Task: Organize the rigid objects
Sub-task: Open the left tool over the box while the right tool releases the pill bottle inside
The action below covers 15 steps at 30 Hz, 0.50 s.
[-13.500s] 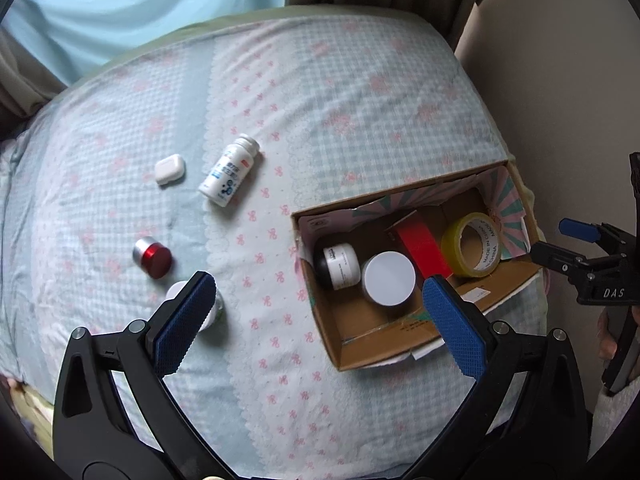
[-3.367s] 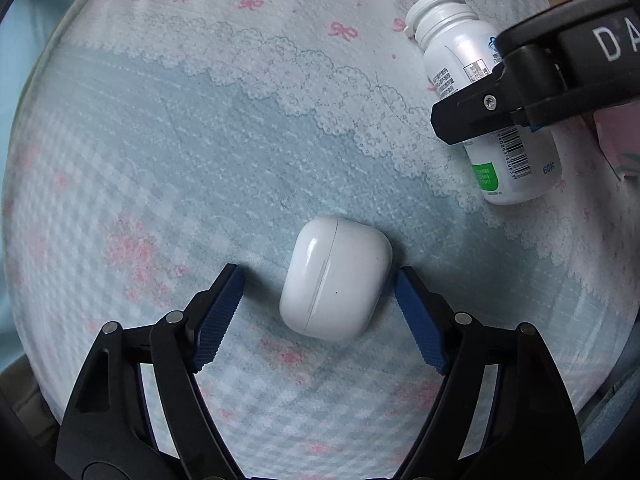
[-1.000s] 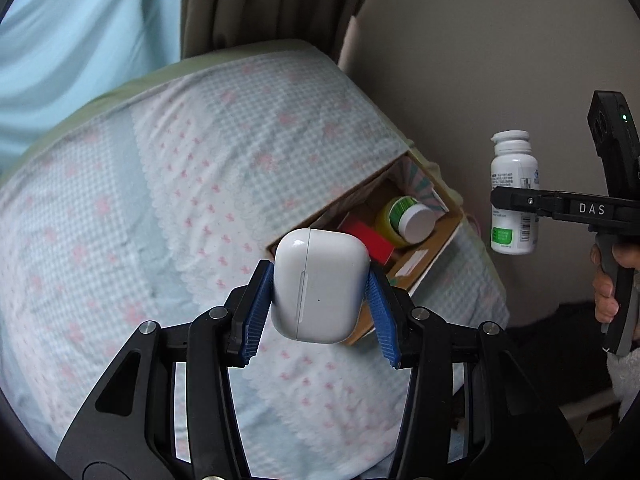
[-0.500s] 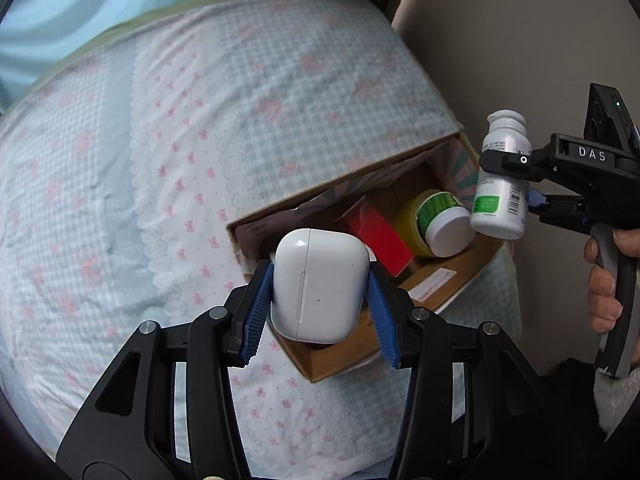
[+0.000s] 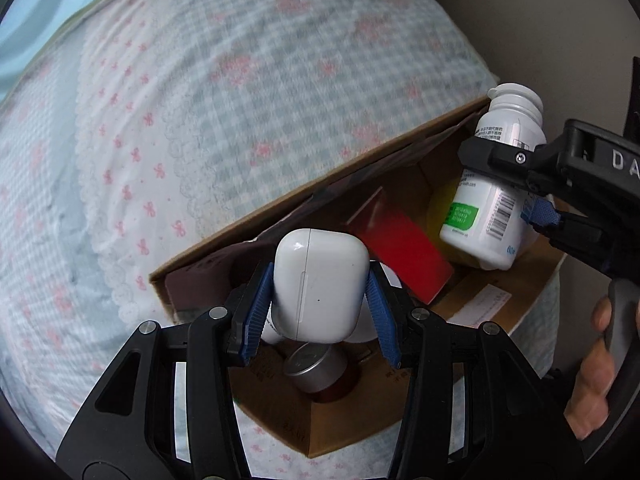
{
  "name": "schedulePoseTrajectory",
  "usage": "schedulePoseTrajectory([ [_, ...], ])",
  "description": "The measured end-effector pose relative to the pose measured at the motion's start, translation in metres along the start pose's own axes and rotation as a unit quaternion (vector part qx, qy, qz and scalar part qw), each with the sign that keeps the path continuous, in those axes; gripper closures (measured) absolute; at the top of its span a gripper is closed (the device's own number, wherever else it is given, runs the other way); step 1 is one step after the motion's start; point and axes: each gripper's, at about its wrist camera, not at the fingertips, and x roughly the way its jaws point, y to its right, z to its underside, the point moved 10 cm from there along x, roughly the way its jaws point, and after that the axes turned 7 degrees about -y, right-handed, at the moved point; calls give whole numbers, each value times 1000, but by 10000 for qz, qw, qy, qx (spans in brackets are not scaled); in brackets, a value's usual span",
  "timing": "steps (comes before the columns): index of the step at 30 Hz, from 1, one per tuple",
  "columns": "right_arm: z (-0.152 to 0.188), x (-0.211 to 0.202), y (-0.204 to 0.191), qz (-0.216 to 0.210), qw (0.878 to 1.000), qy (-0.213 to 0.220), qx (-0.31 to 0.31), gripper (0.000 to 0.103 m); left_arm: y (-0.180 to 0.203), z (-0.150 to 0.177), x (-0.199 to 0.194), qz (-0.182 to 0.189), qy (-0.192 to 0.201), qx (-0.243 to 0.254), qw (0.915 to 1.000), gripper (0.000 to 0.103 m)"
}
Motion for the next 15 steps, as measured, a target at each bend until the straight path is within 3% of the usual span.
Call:
schedulePoseTrajectory([
  [7,11,20,0,392,9984,-203,-354,57,3,5,16,-204,-138,189,9995,60],
  [10,9,26,-3,592,9966,-290,-486,57,7,0,11,-274,-11,320,9991,59],
  [11,8,28,-4,733,9949,-363,-596,57,9,-2,8,-354,49,377,9987,52],
  [12,8,29,-7,839,9927,-441,-743,55,10,-4,6,-405,84,423,9983,23],
  [13,9,28,-11,851,9910,-519,-895,48,13,-5,1,-437,169,491,9977,5],
  [15,12,28,-25,531,9881,-742,-1237,20,17,-4,-9,-397,329,586,9969,0],
])
